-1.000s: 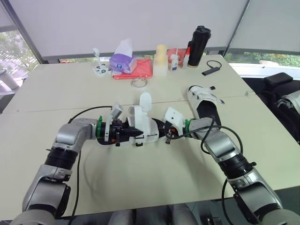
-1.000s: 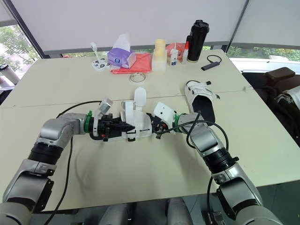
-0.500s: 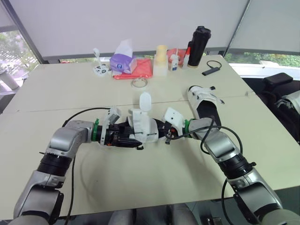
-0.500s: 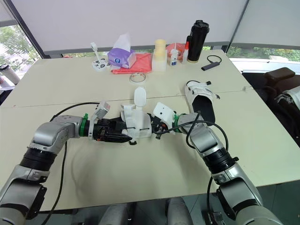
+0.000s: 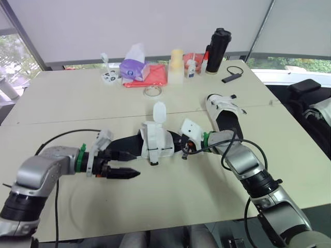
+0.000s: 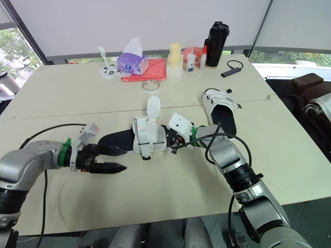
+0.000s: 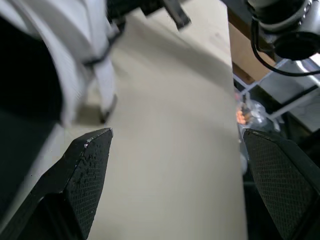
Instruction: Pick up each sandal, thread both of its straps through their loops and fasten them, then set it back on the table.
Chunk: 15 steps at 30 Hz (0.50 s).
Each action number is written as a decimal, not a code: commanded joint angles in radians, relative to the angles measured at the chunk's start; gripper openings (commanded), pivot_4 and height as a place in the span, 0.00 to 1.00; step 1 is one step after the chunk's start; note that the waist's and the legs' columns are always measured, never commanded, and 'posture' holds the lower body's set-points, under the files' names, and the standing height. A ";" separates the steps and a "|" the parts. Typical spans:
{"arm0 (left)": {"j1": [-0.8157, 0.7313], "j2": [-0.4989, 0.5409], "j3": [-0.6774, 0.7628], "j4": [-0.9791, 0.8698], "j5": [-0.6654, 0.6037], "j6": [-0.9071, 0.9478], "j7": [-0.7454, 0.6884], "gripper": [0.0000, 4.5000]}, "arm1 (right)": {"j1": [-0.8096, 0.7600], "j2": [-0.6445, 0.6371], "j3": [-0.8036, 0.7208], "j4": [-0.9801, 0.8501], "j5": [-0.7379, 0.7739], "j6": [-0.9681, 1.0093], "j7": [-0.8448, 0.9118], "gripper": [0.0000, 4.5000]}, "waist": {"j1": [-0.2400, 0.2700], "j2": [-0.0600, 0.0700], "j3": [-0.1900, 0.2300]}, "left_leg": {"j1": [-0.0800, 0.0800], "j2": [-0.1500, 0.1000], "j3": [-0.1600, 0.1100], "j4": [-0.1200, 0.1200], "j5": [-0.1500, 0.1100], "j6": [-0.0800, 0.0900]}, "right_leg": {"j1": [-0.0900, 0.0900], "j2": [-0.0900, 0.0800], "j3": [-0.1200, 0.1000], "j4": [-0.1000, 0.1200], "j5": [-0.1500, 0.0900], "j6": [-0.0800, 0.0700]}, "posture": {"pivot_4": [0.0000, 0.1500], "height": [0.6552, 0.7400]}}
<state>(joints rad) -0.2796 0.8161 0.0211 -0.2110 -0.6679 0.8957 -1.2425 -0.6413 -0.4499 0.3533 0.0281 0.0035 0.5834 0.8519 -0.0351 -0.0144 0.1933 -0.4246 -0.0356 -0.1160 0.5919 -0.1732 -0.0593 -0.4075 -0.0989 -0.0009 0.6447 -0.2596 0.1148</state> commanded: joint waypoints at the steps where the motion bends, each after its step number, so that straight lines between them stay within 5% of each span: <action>1: 0.030 -0.029 -0.004 -0.028 -0.007 -0.023 0.038 0.96 | 0.011 0.003 0.015 -0.006 -0.003 0.010 0.007 0.00 | 0.001 0.000 0.000 | 0.000 0.000 0.000 0.000 0.000 0.000 | 0.000 0.000 0.000 0.000 0.000 -0.001 | 1.00 1.00; 15: 0.023 -0.314 -0.069 0.203 0.166 -0.342 0.209 0.96 | 0.024 -0.005 0.012 -0.039 -0.001 0.030 0.008 0.00 | 0.018 0.000 0.000 | 0.000 0.000 0.001 0.001 0.000 0.000 | 0.001 0.000 0.000 -0.001 0.000 -0.002 | 1.00 1.00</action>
<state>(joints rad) -0.2447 0.5122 -0.0503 -0.0140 -0.5150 0.5835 -1.0554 -0.6318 -0.4561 0.3487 0.0086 0.0028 0.6041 0.8520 -0.0167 -0.0144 0.1929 -0.4243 -0.0357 -0.1155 0.5926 -0.1732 -0.0593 -0.4068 -0.0990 -0.0008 0.6438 -0.2600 0.1129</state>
